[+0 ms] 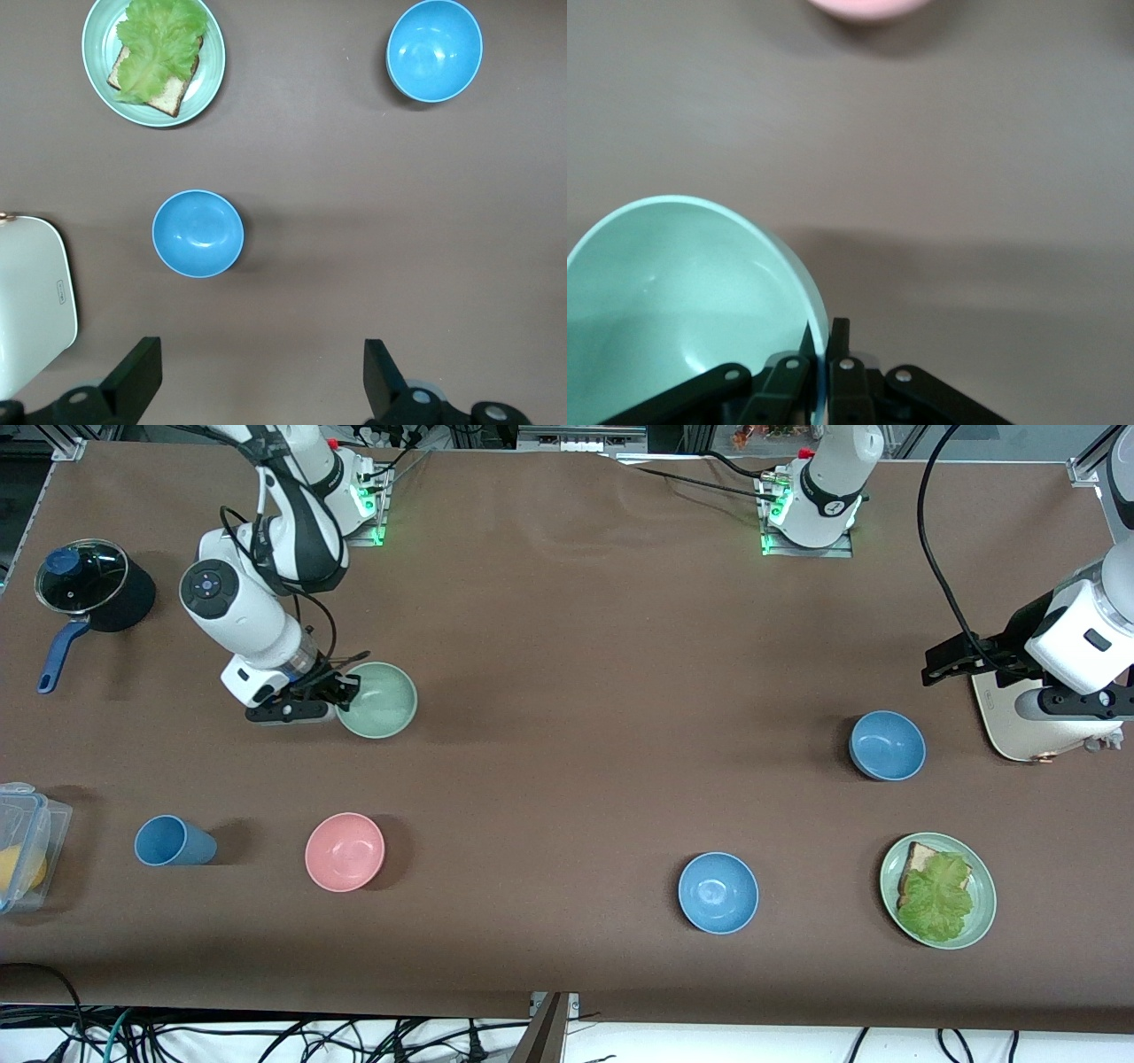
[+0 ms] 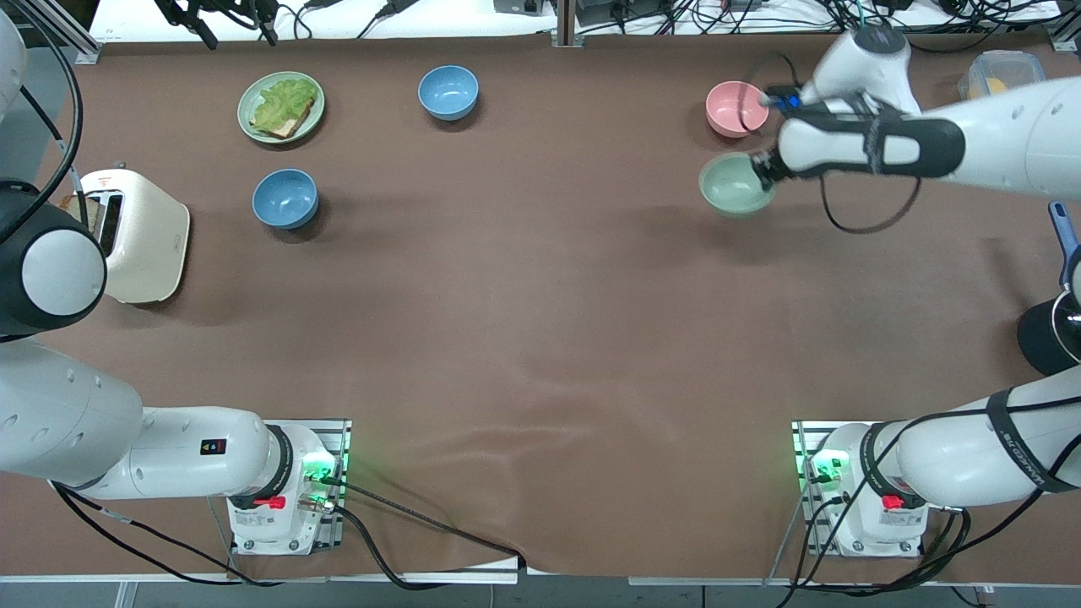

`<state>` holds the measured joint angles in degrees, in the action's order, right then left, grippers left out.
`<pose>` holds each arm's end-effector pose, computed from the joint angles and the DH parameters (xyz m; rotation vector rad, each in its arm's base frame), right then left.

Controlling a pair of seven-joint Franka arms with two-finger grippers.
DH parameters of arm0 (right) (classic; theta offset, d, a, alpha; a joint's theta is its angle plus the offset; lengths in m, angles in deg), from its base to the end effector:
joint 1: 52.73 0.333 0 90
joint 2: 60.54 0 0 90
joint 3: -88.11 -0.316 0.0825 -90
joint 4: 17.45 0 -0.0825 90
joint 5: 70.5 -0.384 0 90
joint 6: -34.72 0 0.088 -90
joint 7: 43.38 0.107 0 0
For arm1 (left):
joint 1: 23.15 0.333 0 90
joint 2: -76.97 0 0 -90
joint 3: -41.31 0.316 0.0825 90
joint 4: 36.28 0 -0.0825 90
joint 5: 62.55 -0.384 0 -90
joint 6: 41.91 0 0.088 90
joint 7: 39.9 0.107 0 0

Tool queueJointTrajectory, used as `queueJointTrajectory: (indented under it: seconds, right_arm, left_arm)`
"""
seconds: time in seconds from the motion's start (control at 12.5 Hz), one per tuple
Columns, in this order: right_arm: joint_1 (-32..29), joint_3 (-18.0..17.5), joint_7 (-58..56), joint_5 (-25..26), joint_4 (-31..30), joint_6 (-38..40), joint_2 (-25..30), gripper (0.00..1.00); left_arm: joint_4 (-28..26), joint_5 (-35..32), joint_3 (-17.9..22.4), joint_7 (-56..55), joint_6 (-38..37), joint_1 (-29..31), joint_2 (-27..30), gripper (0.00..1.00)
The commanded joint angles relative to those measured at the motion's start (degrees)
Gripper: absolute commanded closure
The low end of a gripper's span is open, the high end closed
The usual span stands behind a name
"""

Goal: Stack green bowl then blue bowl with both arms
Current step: 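Grasp the green bowl rim and slide it toward the table middle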

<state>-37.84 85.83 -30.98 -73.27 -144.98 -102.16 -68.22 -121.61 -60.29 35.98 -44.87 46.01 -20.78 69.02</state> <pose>0.5198 0.1610 0.3164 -3.0955 -0.0743 -0.0283 0.5902 -0.0312 0.5807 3.0917 0.0553 -0.1491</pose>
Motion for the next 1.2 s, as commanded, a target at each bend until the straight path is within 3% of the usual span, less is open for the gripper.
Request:
queueJointTrajectory:
  seconds: [0.0, 0.4, 0.72, 1.12]
  right_arm:
    - [6.97, 0.0, 8.92, -0.83, 16.21, 7.58, -9.34, 1.0]
    - [18.31, 0.0, 26.14, -3.91, 28.72, 2.61, -22.53, 1.0]
    - [23.77, 0.0, 36.44, -3.91, 29.53, -7.51, -28.52, 1.0]
    - [26.94, 0.09, 49.18, -3.82, 29.79, -12.34, -30.28, 1.0]
  left_arm:
    - [0.68, -0.33, -0.03, 1.1, -0.73, 0.01, -0.05, 0.0]
    - [0.68, -0.33, -0.03, 1.1, -0.73, 0.01, -0.05, 0.0]
    - [0.68, -0.24, -0.03, 1.1, -0.73, 0.01, -0.05, 0.0]
    - [0.68, -0.33, -0.03, 1.01, -0.73, -0.08, -0.05, 0.0]
